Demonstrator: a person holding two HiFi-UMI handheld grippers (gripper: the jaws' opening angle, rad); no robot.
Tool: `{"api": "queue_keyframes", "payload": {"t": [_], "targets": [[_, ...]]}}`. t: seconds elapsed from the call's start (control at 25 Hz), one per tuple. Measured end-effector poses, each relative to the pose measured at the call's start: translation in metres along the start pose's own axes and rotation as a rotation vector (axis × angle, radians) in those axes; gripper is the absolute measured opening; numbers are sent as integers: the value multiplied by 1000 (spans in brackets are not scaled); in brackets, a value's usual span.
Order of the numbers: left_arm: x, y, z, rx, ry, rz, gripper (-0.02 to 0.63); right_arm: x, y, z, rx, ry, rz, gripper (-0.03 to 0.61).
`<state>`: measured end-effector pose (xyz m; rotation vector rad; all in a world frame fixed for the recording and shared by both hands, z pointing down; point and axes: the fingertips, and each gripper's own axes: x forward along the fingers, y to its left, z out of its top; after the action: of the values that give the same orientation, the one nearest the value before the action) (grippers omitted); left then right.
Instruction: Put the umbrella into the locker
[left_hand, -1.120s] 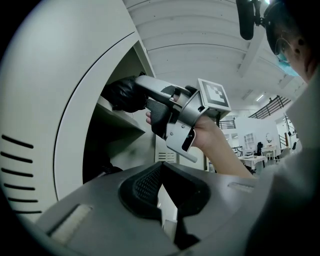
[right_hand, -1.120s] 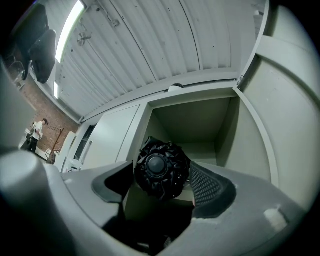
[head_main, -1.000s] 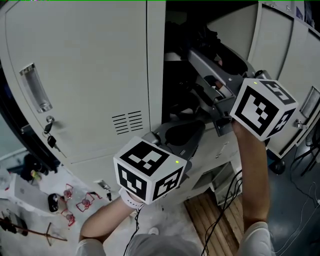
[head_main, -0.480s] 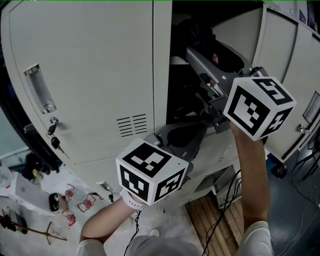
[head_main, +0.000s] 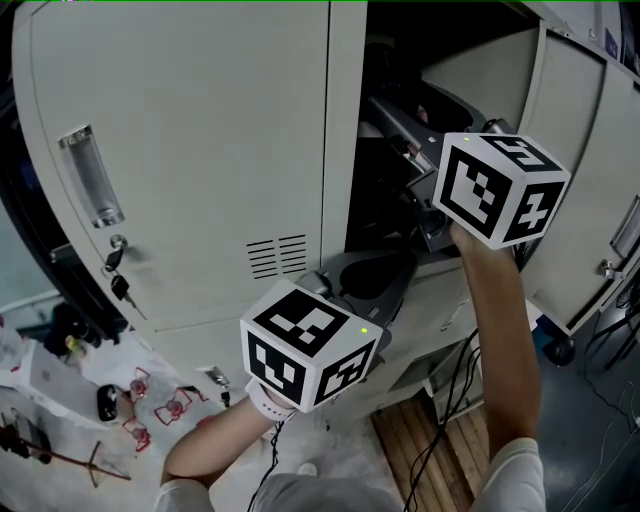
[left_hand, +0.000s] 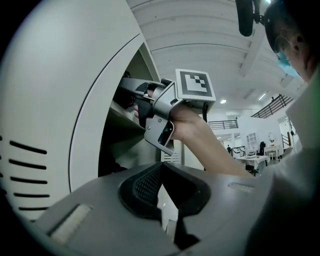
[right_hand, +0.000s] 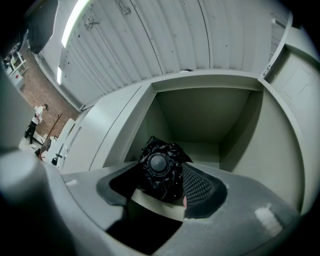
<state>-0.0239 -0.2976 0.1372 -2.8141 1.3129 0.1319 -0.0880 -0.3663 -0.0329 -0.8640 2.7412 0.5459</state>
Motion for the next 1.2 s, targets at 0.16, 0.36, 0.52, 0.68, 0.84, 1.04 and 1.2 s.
{"api": "queue_keyframes", "payload": {"t": [0.16,0.36,0.52,0.68,0.84,1.04,1.2], "targets": [[0,-1,-2,-7,1,-5,17,10,0,-7,-6,43,-2,264],[0,-4,-6,-16,7,-11,17,11,2,-13,-11,79,1,268],[-4,-5,-6,-16,7,-4,17,10,2,-14,7,67,3,279],[-9,-4,-8,-25,5,4,17,2,0,-20,34,59,1,279],[-12,-5,-13,-31,15,4,17,-10,-2,-26,41,53,-7,279],[-15,-10,-17,-37,16,-1,17,-29,-3,-33,47,44,-24,279],[-14,-12,-21,-45,15,-7,17,-46,-2,-40,33,44,-42,279]]}}
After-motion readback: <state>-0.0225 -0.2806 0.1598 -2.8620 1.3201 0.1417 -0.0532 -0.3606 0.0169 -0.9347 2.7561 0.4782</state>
